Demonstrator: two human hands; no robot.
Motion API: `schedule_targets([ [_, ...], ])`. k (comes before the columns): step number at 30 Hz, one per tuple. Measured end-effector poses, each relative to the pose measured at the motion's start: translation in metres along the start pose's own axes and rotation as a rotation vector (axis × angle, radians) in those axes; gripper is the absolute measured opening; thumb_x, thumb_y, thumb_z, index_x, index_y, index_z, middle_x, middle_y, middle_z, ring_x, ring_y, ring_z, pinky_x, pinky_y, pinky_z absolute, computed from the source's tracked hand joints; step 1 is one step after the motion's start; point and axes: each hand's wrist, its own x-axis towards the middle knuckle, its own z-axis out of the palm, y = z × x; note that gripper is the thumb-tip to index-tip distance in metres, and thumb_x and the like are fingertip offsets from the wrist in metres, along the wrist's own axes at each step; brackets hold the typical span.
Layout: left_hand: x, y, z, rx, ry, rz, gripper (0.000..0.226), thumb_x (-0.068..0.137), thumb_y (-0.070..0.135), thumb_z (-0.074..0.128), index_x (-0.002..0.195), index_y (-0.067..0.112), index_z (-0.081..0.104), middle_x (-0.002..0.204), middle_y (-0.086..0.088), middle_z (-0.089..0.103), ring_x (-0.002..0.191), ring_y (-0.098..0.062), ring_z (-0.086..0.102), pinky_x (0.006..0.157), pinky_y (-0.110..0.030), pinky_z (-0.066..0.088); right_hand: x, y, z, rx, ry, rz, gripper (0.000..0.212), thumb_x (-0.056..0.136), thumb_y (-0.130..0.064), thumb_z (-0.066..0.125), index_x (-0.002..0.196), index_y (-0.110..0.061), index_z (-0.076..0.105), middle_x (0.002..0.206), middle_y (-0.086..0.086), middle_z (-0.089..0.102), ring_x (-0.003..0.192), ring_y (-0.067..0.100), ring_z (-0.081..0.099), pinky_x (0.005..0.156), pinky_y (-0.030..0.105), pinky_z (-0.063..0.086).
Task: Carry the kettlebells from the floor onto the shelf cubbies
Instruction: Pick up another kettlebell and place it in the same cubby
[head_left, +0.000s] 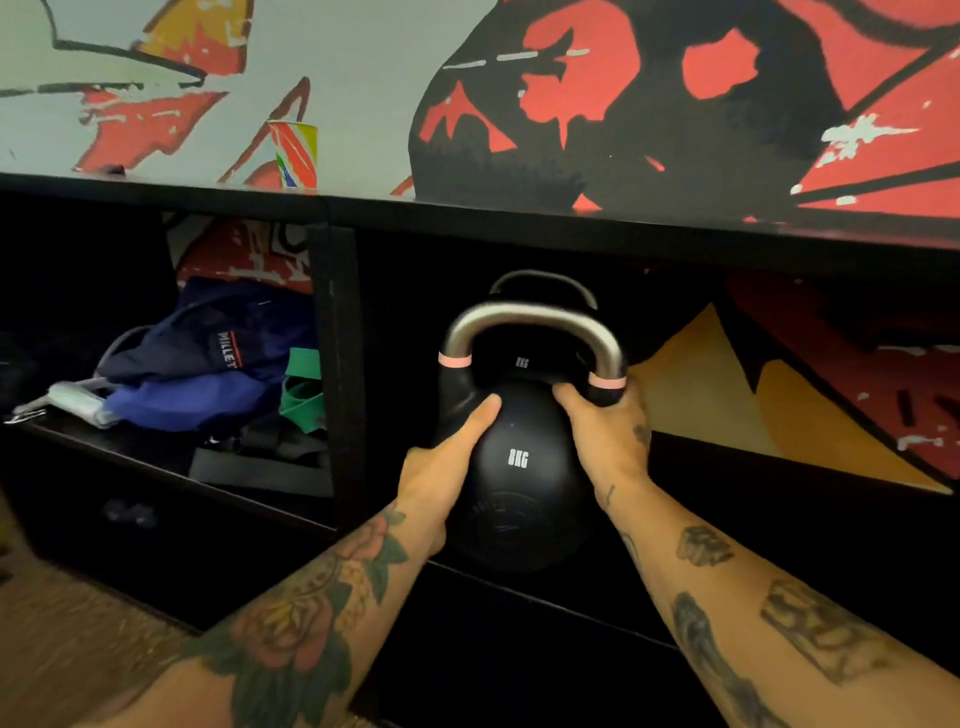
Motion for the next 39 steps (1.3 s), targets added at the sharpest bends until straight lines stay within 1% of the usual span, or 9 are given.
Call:
schedule_targets([
  [5, -0.003, -0.006, 0.017, 0.246, 0.291, 0.069, 0.13, 0.054, 0.09, 0.07, 0.15, 0.008, 0.043, 0.149, -0.018, 0.045, 0.13, -0.04, 0.053, 0.108, -0.043, 0.045, -0.009, 0.015, 0.005, -0.002, 0.058, 0.152, 0.042, 0.073, -0.065, 0.069, 0.107, -0.04, 0.064, 0.086, -0.012, 0.055, 0.088, 0.022, 0.054, 0.077, 0.032, 0.043],
  [8, -0.01, -0.015, 0.032, 0.334, 0.437, 0.44, 0.102, 0.081, 0.068, 0.069, 0.156, 0.007, 0.034, 0.158, -0.019, 0.029, 0.145, -0.039, 0.034, 0.117, -0.047, 0.032, -0.009, 0.013, 0.014, -0.038, 0.089, 0.144, 0.031, 0.074, -0.061, 0.065, 0.094, -0.038, 0.06, 0.081, -0.016, 0.049, 0.094, 0.023, 0.052, 0.087, 0.037, 0.046],
  [11, -0.004, -0.016, 0.03, 0.475, 0.468, 0.691, 0.072, 0.098, 0.047, 0.06, 0.153, 0.004, 0.041, 0.155, -0.017, 0.038, 0.143, -0.033, 0.038, 0.116, -0.046, 0.036, -0.013, 0.011, 0.025, -0.046, 0.097, 0.128, 0.025, 0.074, -0.06, 0.064, 0.086, -0.04, 0.057, 0.08, -0.02, 0.05, 0.095, 0.022, 0.052, 0.093, 0.041, 0.05],
  [17, 0.007, -0.017, 0.023, 0.547, 0.546, 0.755, 0.063, 0.101, 0.041, 0.055, 0.15, 0.001, 0.047, 0.145, -0.019, 0.046, 0.134, -0.035, 0.047, 0.11, -0.05, 0.042, -0.014, 0.008, 0.038, -0.03, 0.091, 0.119, 0.033, 0.07, -0.062, 0.061, 0.085, -0.033, 0.063, 0.084, -0.013, 0.061, 0.098, 0.028, 0.064, 0.089, 0.044, 0.055],
  [21, 0.0, -0.011, 0.023, 0.634, 0.518, 0.736, 0.058, 0.103, 0.036, 0.056, 0.148, 0.0, 0.049, 0.144, -0.02, 0.047, 0.131, -0.038, 0.047, 0.107, -0.05, 0.041, -0.015, 0.004, 0.033, -0.09, 0.063, 0.116, 0.029, 0.079, -0.058, 0.065, 0.09, -0.031, 0.062, 0.086, -0.009, 0.059, 0.096, 0.028, 0.059, 0.084, 0.039, 0.048],
  [26, -0.003, 0.026, 0.021, 1.107, 0.237, 0.97, 0.041, 0.093, 0.007, 0.056, 0.132, 0.009, 0.066, 0.133, -0.015, 0.059, 0.122, -0.037, 0.052, 0.097, -0.047, 0.046, -0.009, -0.011, 0.008, -0.35, -0.177, 0.109, 0.067, 0.085, -0.069, 0.061, 0.126, -0.016, 0.067, 0.12, 0.012, 0.068, 0.114, 0.037, 0.064, 0.089, 0.038, 0.053],
  [30, 0.004, 0.051, 0.016, 1.141, 0.052, 0.884, 0.038, 0.098, 0.025, 0.061, 0.131, 0.009, 0.07, 0.137, -0.015, 0.063, 0.126, -0.032, 0.058, 0.106, -0.036, 0.043, -0.004, -0.023, -0.013, -0.642, -0.376, 0.05, 0.096, 0.083, -0.083, 0.052, 0.144, -0.01, 0.055, 0.14, 0.017, 0.06, 0.126, 0.037, 0.06, 0.101, 0.041, 0.052],
  [34, -0.008, 0.048, 0.004, 1.176, -0.042, 0.88, 0.047, 0.098, 0.031, 0.065, 0.139, 0.009, 0.063, 0.146, -0.012, 0.059, 0.133, -0.029, 0.055, 0.113, -0.034, 0.039, -0.015, -0.026, -0.036, -0.836, -0.492, -0.04, 0.087, 0.083, -0.081, 0.055, 0.139, -0.015, 0.061, 0.136, 0.014, 0.063, 0.119, 0.033, 0.063, 0.09, 0.038, 0.053],
  [39, -0.034, 0.084, 0.003, 1.275, -0.117, 0.729, 0.034, 0.093, 0.026, 0.067, 0.123, 0.011, 0.072, 0.122, -0.01, 0.073, 0.115, -0.028, 0.067, 0.102, -0.035, 0.047, -0.035, -0.069, -0.058, -1.012, -0.616, 0.0, 0.088, 0.089, -0.076, 0.055, 0.148, -0.012, 0.051, 0.149, 0.016, 0.053, 0.133, 0.035, 0.054, 0.095, 0.038, 0.046],
])
